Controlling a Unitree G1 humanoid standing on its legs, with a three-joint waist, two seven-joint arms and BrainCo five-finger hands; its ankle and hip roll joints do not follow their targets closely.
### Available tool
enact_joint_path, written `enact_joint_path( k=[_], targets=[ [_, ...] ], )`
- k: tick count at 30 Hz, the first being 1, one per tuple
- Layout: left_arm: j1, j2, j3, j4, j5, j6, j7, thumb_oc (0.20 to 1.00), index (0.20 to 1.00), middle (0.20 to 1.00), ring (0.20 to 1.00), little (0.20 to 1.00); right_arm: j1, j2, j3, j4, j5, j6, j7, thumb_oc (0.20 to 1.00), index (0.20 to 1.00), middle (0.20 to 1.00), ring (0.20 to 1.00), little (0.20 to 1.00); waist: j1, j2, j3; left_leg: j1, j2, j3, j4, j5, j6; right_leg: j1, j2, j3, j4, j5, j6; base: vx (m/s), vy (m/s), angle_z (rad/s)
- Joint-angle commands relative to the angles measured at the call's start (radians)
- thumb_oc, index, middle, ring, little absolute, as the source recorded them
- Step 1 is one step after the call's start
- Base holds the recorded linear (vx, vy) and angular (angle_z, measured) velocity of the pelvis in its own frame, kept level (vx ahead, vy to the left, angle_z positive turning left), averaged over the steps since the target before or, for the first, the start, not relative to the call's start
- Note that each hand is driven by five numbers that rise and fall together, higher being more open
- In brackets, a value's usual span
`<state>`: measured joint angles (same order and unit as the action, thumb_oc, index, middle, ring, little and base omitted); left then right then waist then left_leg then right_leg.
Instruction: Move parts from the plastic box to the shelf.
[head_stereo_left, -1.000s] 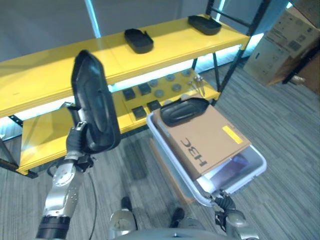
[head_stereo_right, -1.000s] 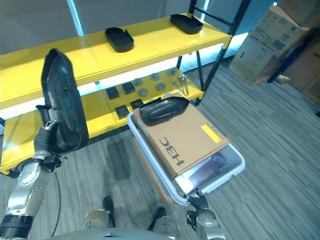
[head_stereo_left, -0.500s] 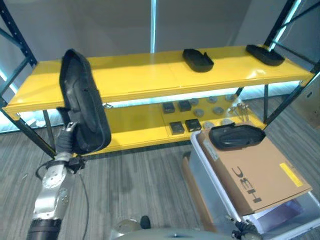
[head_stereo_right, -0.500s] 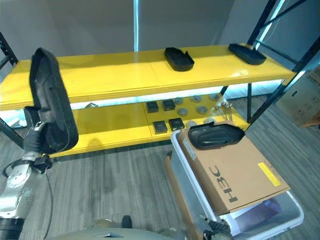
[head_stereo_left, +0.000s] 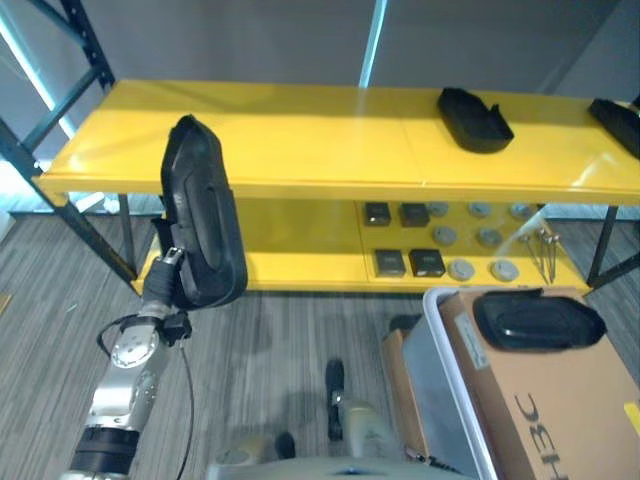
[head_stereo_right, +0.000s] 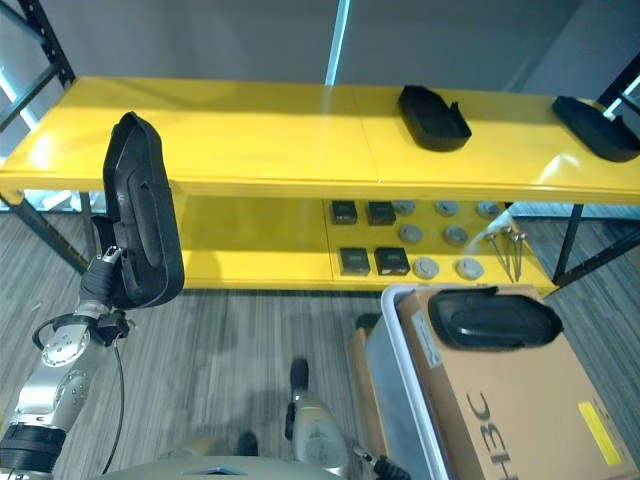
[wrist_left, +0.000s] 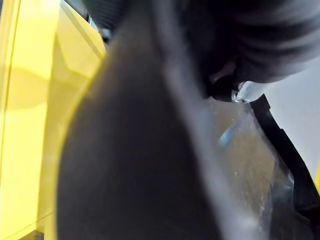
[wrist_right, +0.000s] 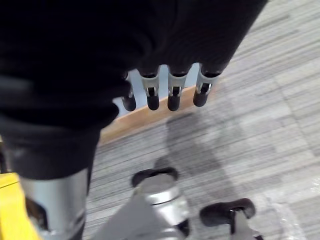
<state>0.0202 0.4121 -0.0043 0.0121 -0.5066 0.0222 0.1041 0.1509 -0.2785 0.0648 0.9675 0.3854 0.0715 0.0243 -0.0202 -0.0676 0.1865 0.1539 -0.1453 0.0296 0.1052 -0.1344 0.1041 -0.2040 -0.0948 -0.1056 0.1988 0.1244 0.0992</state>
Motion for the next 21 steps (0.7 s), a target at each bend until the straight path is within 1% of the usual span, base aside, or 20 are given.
enact_joint_path(
  k=[1, 2, 3, 4, 5, 6, 7, 8, 9, 10, 11, 12, 13, 14, 16, 18, 20, 21],
  targets=[
    [-0.113, 0.001, -0.012, -0.117, -0.026, -0.06, 0.023, 0.2, 0.2, 0.2, 0.2, 0.2, -0.03, -0.042, 0.051, 0.01, -0.018, -0.033, 0.018, 1.0, 1.0, 1.0, 1.0, 1.0, -0.051, 0.01, -0.046, 0.007, 0.134, 0.054, 0.072, -0.034, -0.101, 0.081, 0.005, 0.004, -0.153, 0.027, 0.033, 0.34, -0.228, -0.23],
    [-0.12, -0.002, -0.012, -0.113, -0.03, -0.053, 0.031, 0.2, 0.2, 0.2, 0.2, 0.2, -0.032, -0.046, 0.055, 0.007, -0.027, -0.028, 0.018, 1.0, 1.0, 1.0, 1.0, 1.0, -0.054, 0.01, -0.052, 0.0, 0.149, 0.066, 0.107, -0.019, -0.11, 0.091, 0.012, 0.001, -0.154, 0.016, 0.023, 0.34, -0.236, -0.03],
    [-0.128, -0.007, -0.016, -0.107, -0.025, -0.049, 0.043, 0.2, 0.2, 0.2, 0.2, 0.2, -0.034, -0.053, 0.06, 0.008, -0.039, -0.023, 0.021, 1.0, 1.0, 1.0, 1.0, 1.0, -0.059, 0.011, -0.057, -0.015, 0.169, 0.082, 0.157, 0.009, -0.124, 0.101, 0.022, -0.002, -0.156, 0.003, 0.009, 0.32, -0.257, -0.06],
    [-0.136, -0.013, -0.02, -0.095, -0.017, -0.052, 0.057, 0.2, 0.2, 0.2, 0.2, 0.2, -0.034, -0.065, 0.064, 0.011, -0.074, -0.022, 0.037, 1.0, 1.0, 1.0, 1.0, 1.0, -0.063, 0.011, -0.062, -0.064, 0.199, 0.104, 0.283, 0.083, -0.155, 0.129, 0.038, -0.007, -0.167, -0.019, -0.02, 0.31, -0.284, -0.2],
    [-0.136, -0.015, -0.021, -0.091, -0.015, -0.055, 0.062, 0.2, 0.2, 0.2, 0.2, 0.2, -0.033, -0.072, 0.069, 0.012, -0.086, -0.021, 0.037, 1.0, 1.0, 1.0, 1.0, 1.0, -0.061, 0.007, -0.059, -0.11, 0.21, 0.109, 0.387, 0.133, -0.173, 0.144, 0.045, -0.009, -0.173, -0.028, -0.037, 0.29, -0.315, -0.12],
    [-0.144, -0.015, -0.024, -0.085, 0.001, -0.062, 0.069, 0.2, 0.2, 0.2, 0.2, 0.2, -0.03, -0.081, 0.069, 0.028, -0.099, -0.031, 0.035, 1.0, 1.0, 1.0, 1.0, 1.0, -0.056, -0.002, -0.044, -0.217, 0.222, 0.092, 0.517, 0.181, -0.175, 0.165, 0.051, 0.0, -0.179, -0.033, -0.058, 0.17, -0.208, -0.11],
    [-0.147, -0.015, -0.024, -0.083, 0.014, -0.065, 0.07, 0.2, 0.2, 0.2, 0.2, 0.2, -0.03, -0.082, 0.068, 0.034, -0.103, -0.036, 0.036, 1.0, 1.0, 1.0, 1.0, 1.0, -0.058, 0.002, -0.042, -0.245, 0.226, 0.084, 0.543, 0.183, -0.174, 0.166, 0.056, 0.0, -0.179, -0.034, -0.061, 0.25, -0.061, -0.38],
    [-0.164, 0.0, -0.016, -0.09, 0.115, -0.109, 0.101, 0.2, 0.2, 0.2, 0.2, 0.2, -0.041, -0.084, 0.059, 0.089, -0.159, -0.058, 0.047, 1.0, 1.0, 1.0, 1.0, 1.0, -0.063, 0.014, -0.02, -0.267, 0.253, 0.109, 0.351, 0.182, -0.154, 0.201, 0.068, 0.041, -0.193, -0.052, -0.046, 0.25, 0.12, -0.51],
    [-0.165, 0.011, -0.006, -0.107, 0.131, -0.112, 0.111, 0.2, 0.2, 0.2, 0.2, 0.2, -0.041, -0.082, 0.065, 0.091, -0.169, -0.059, 0.041, 1.0, 1.0, 1.0, 1.0, 1.0, -0.061, 0.029, -0.022, -0.259, 0.263, 0.105, 0.192, 0.207, -0.163, 0.211, 0.072, 0.047, -0.206, -0.054, -0.033, 0.27, 0.178, -0.51],
    [-0.169, 0.024, 0.002, -0.121, 0.135, -0.11, 0.116, 0.2, 0.2, 0.2, 0.2, 0.2, -0.042, -0.082, 0.068, 0.087, -0.159, -0.054, 0.036, 1.0, 1.0, 1.0, 1.0, 1.0, -0.055, 0.034, -0.018, -0.259, 0.269, 0.096, 0.112, 0.239, -0.174, 0.229, 0.07, 0.051, -0.22, -0.055, -0.027, 0.15, 0.146, -0.26],
    [-0.175, 0.034, 0.012, -0.132, 0.135, -0.101, 0.117, 0.2, 0.2, 0.2, 0.2, 0.2, -0.042, -0.083, 0.07, 0.079, -0.149, -0.049, 0.03, 1.0, 1.0, 1.0, 1.0, 1.0, -0.05, 0.036, -0.015, -0.267, 0.278, 0.085, 0.068, 0.266, -0.182, 0.247, 0.067, 0.054, -0.232, -0.056, -0.023, 0.13, 0.098, -0.32],
    [-0.183, 0.05, 0.026, -0.138, 0.14, -0.088, 0.117, 0.2, 0.2, 0.2, 0.2, 0.2, -0.044, -0.083, 0.073, 0.07, -0.135, -0.041, 0.022, 1.0, 1.0, 1.0, 1.0, 1.0, -0.047, 0.035, -0.016, -0.257, 0.284, 0.076, 0.032, 0.254, -0.178, 0.262, 0.056, 0.049, -0.24, -0.058, -0.02, 0.14, 0.093, -0.27],
    [-0.192, 0.063, 0.035, -0.135, 0.143, -0.076, 0.116, 0.2, 0.2, 0.2, 0.2, 0.2, -0.042, -0.082, 0.074, 0.063, -0.124, -0.033, 0.022, 1.0, 1.0, 1.0, 1.0, 1.0, -0.049, 0.035, -0.024, -0.23, 0.283, 0.076, -0.002, 0.226, -0.174, 0.261, 0.046, 0.041, -0.242, -0.058, -0.016, 0.15, 0.127, -0.32],
    [-0.207, 0.074, 0.041, -0.124, 0.154, -0.052, 0.117, 0.2, 0.2, 0.2, 0.2, 0.2, -0.034, -0.081, 0.074, 0.051, -0.121, -0.022, 0.024, 1.0, 1.0, 1.0, 1.0, 1.0, -0.057, 0.04, -0.033, -0.188, 0.283, 0.086, -0.041, 0.21, -0.18, 0.261, 0.037, 0.03, -0.241, -0.061, -0.01, 0.12, 0.132, -0.37],
    [-0.235, 0.082, 0.036, -0.09, 0.172, -0.018, 0.14, 0.2, 0.2, 0.2, 0.2, 0.2, -0.012, -0.076, 0.077, 0.04, -0.135, -0.025, 0.023, 1.0, 1.0, 1.0, 1.0, 1.0, -0.073, 0.048, -0.043, -0.161, 0.284, 0.102, -0.059, 0.2, -0.185, 0.259, 0.032, 0.026, -0.238, -0.065, -0.006, 0.09, 0.122, -0.18],
    [-0.255, 0.09, 0.03, -0.051, 0.172, -0.004, 0.162, 0.2, 0.2, 0.2, 0.2, 0.2, 0.002, -0.072, 0.08, 0.033, -0.148, -0.025, 0.028, 1.0, 1.0, 1.0, 1.0, 1.0, -0.086, 0.053, -0.048, -0.146, 0.284, 0.114, -0.069, 0.195, -0.186, 0.256, 0.028, 0.029, -0.234, -0.067, -0.003, 0.07, 0.103, 0.13],
    [-0.327, 0.106, 0.001, 0.105, 0.175, 0.014, 0.218, 0.2, 0.2, 0.2, 0.2, 0.2, 0.028, -0.072, 0.103, 0.017, -0.205, -0.019, 0.044, 1.0, 1.0, 1.0, 1.0, 1.0, -0.124, 0.063, -0.059, -0.114, 0.281, 0.15, -0.093, 0.187, -0.184, 0.244, 0.024, 0.047, -0.227, -0.068, 0.007, 0.09, 0.142, 0.21],
    [-0.354, 0.113, -0.011, 0.159, 0.18, 0.026, 0.228, 0.2, 0.2, 0.2, 0.2, 0.2, 0.033, -0.075, 0.113, 0.016, -0.22, -0.015, 0.049, 1.0, 1.0, 1.0, 1.0, 1.0, -0.135, 0.066, -0.062, -0.107, 0.281, 0.159, -0.097, 0.185, -0.182, 0.24, 0.024, 0.054, -0.223, -0.069, 0.009, 0.08, 0.114, 0.12]
  ],
)
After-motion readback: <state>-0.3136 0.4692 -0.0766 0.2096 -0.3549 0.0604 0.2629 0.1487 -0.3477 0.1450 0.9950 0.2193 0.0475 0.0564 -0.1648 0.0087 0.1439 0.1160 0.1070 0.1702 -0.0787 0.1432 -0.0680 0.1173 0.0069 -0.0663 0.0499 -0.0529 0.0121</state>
